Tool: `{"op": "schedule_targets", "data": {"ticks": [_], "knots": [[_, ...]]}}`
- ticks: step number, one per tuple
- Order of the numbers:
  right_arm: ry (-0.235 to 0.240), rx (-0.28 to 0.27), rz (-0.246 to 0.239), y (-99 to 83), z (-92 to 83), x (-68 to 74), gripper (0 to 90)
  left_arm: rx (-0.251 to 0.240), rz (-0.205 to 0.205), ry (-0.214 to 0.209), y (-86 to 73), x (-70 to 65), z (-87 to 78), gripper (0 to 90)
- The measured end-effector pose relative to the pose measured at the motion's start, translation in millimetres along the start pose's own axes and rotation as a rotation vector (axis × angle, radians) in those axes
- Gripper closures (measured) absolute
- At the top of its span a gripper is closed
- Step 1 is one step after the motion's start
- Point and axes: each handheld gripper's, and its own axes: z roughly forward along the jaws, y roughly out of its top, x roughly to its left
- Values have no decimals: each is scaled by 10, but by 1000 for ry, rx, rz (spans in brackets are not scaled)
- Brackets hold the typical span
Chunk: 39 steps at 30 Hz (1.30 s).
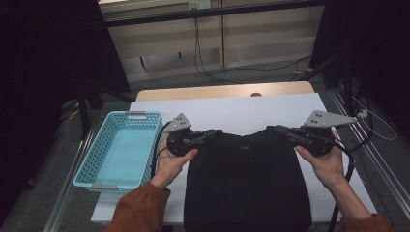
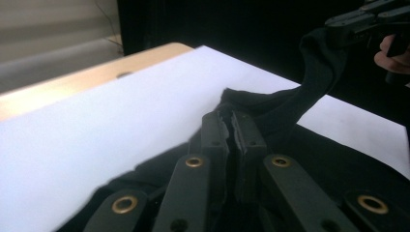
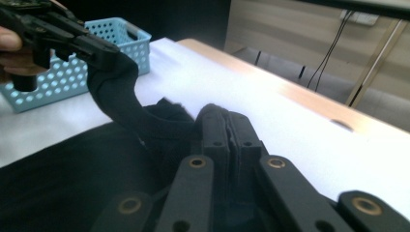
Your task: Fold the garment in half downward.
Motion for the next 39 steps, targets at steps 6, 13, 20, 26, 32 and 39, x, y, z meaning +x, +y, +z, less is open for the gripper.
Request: {"op": "schedule_targets", "data": {"ticks": [6, 13, 20, 26, 32, 39], "knots": [[17, 45, 1, -202, -29, 88, 877, 50, 19, -13, -146, -71, 23, 854], [33, 83, 22, -412, -101, 170, 877, 67, 23, -48, -291, -190, 15, 854], [60, 121, 29, -556, -183, 261, 877, 98, 44, -78, -413, -314, -27, 853], [79, 159, 29, -686, -253, 333, 877, 124, 53, -105, -538, -414, -61, 853], [103, 175, 20, -784, -314, 402, 876, 159, 57, -109, -703, -445, -91, 853], [132, 223, 37, -913, -357, 439, 876, 179, 83, -152, -763, -564, -139, 852]]}}
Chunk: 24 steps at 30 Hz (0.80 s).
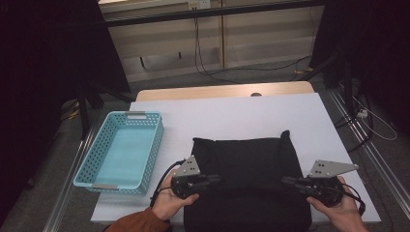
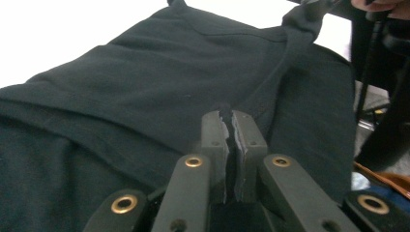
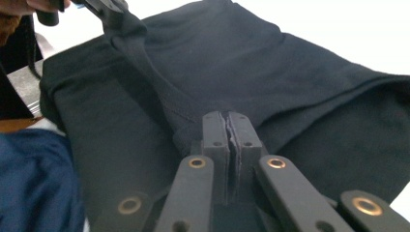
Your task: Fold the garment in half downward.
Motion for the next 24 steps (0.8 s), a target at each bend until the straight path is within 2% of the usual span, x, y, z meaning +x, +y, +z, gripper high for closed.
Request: {"op": "schedule_targets", "data": {"ticks": [3, 5, 6, 9, 12, 16, 18, 20, 24], "knots": [[15, 9, -7, -34, -20, 31, 876, 7, -6, -16, -30, -58, 6, 852], [22, 18, -12, -43, -30, 51, 876, 22, 12, -13, -49, -108, 2, 852], [32, 19, -18, -49, -32, 63, 876, 24, 0, -26, -57, -122, -4, 852], [55, 29, -32, -64, -40, 107, 875, 28, -14, -27, -88, -153, -34, 852], [76, 45, -43, -77, -42, 153, 875, 44, -11, -37, -122, -201, -36, 852], [89, 57, -52, -93, -37, 195, 875, 74, -9, -52, -120, -265, 12, 852], [95, 78, -67, -107, -26, 223, 875, 79, -8, -61, -129, -289, 10, 852], [112, 85, -68, -121, -26, 248, 875, 90, -10, -70, -148, -313, 7, 852], [118, 91, -76, -142, -35, 295, 875, 110, -6, -83, -184, -391, -7, 852]]}}
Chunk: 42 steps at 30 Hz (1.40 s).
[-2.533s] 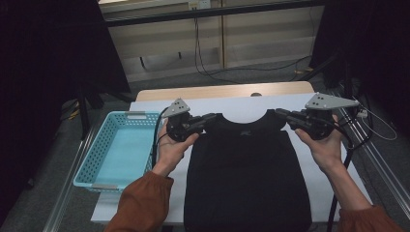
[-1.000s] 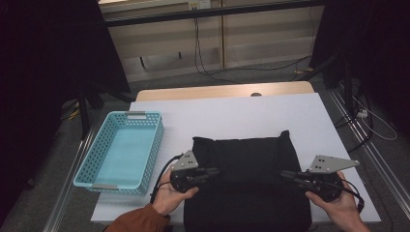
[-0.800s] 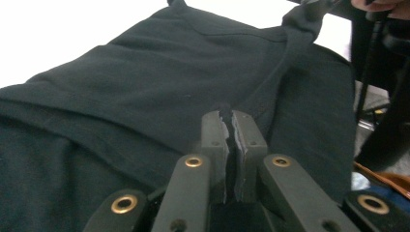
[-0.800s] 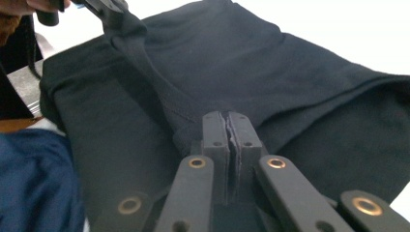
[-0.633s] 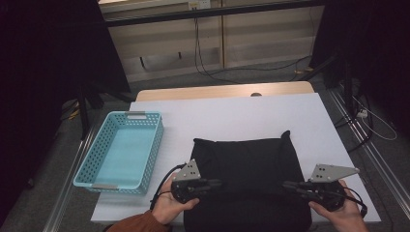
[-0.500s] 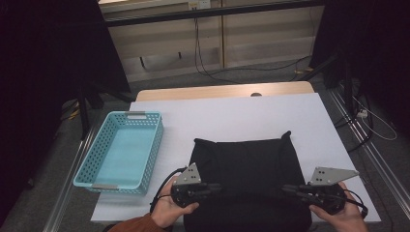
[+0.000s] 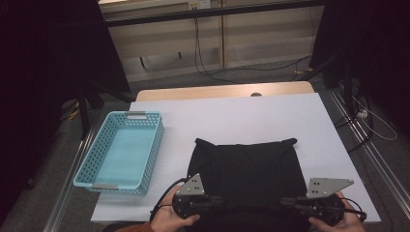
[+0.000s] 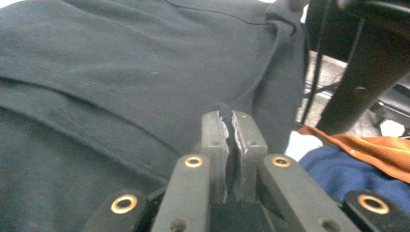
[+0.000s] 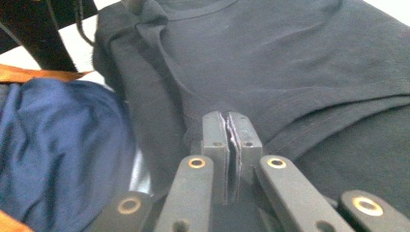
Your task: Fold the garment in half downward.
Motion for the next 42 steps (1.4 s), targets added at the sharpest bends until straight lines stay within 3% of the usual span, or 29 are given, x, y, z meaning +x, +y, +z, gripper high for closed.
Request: {"op": "schedule_targets", "data": {"ticks": [6, 12, 19, 21, 26, 29, 31, 36, 38, 42], "knots": [[18, 28, -30, -8, 29, 49, 872, 36, -5, -15, -61, -64, 21, 850], [15, 38, -25, -7, 44, 38, 834, 51, -16, -28, -92, 23, 49, 817], [0, 20, -14, 4, 45, 13, 629, 5, -30, -20, -35, 46, -41, 605], [-7, -4, 0, 12, 29, 0, 573, -14, -35, 3, -11, 57, -93, 533], [-32, -48, 27, 24, -20, -39, 501, -63, -57, 55, 22, 152, -194, 473], [-67, -62, 42, 45, -25, -81, 475, -65, -49, 110, 55, 212, -201, 426], [-125, -52, 58, 69, -9, -129, 455, -72, -54, 136, 88, 273, -210, 380], [-217, -70, 90, 141, 29, -324, 473, -74, -70, 205, 144, 464, -168, 305], [-233, -77, 101, 179, 32, -410, 497, -85, -97, 239, 180, 549, -159, 272], [-282, -88, 117, 236, 61, -591, 494, -97, -101, 275, 240, 669, -125, 253]]}}
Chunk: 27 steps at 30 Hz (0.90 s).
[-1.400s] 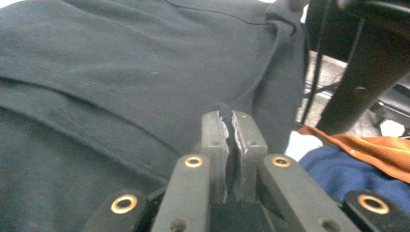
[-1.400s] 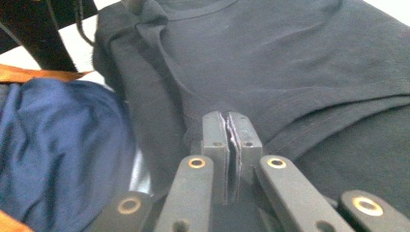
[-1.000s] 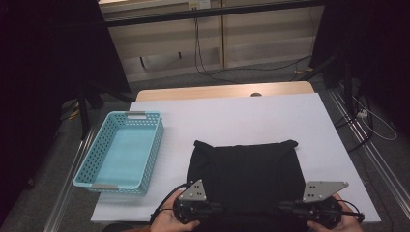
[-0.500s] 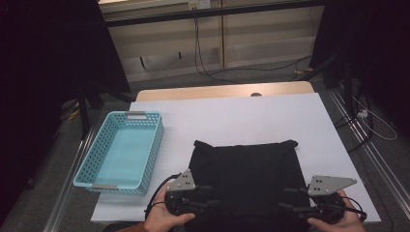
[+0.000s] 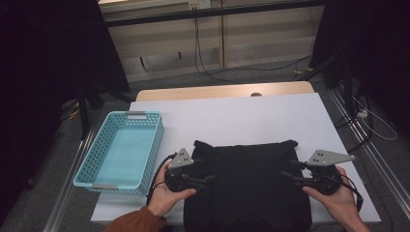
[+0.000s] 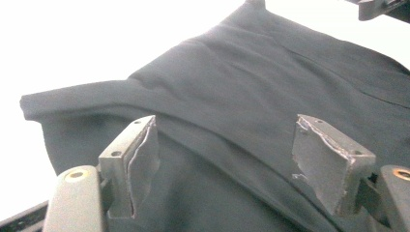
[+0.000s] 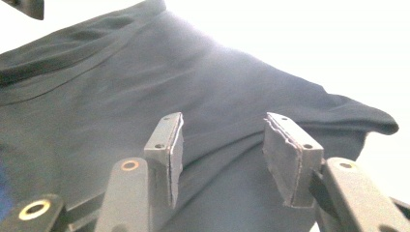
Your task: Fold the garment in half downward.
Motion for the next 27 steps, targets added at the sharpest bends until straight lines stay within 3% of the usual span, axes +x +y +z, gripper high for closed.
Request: {"op": "schedule_targets", "data": {"ticks": [3, 7, 9, 12, 15, 19, 21, 24, 25, 27], "knots": [[-41, 1, 18, 55, 54, -139, 501, -3, 9, 29, 45, 77, 86, 251], [-97, 6, 43, 143, 144, -373, 545, 5, -19, 38, 128, 156, 195, 251], [-114, 20, 58, 179, 207, -489, 569, -1, -5, 52, 183, 165, 229, 250], [-127, 50, 112, 213, 328, -646, 585, -4, -16, 39, 238, 216, 304, 249], [-140, 44, 139, 231, 463, -757, 632, 11, -12, 35, 246, 282, 422, 242], [-172, 69, 130, 303, 599, -876, 669, 16, -28, 61, 248, 369, 530, 235], [-218, 78, 125, 331, 658, -944, 679, 16, -34, 73, 246, 401, 548, 233], [-217, 107, 139, 288, 741, -1027, 679, 12, -43, 93, 226, 434, 530, 227], [-195, 122, 146, 241, 771, -1039, 674, 16, -36, 98, 225, 437, 522, 218], [-200, 158, 124, 188, 802, -1027, 673, 16, -36, 99, 221, 462, 492, 216]]}}
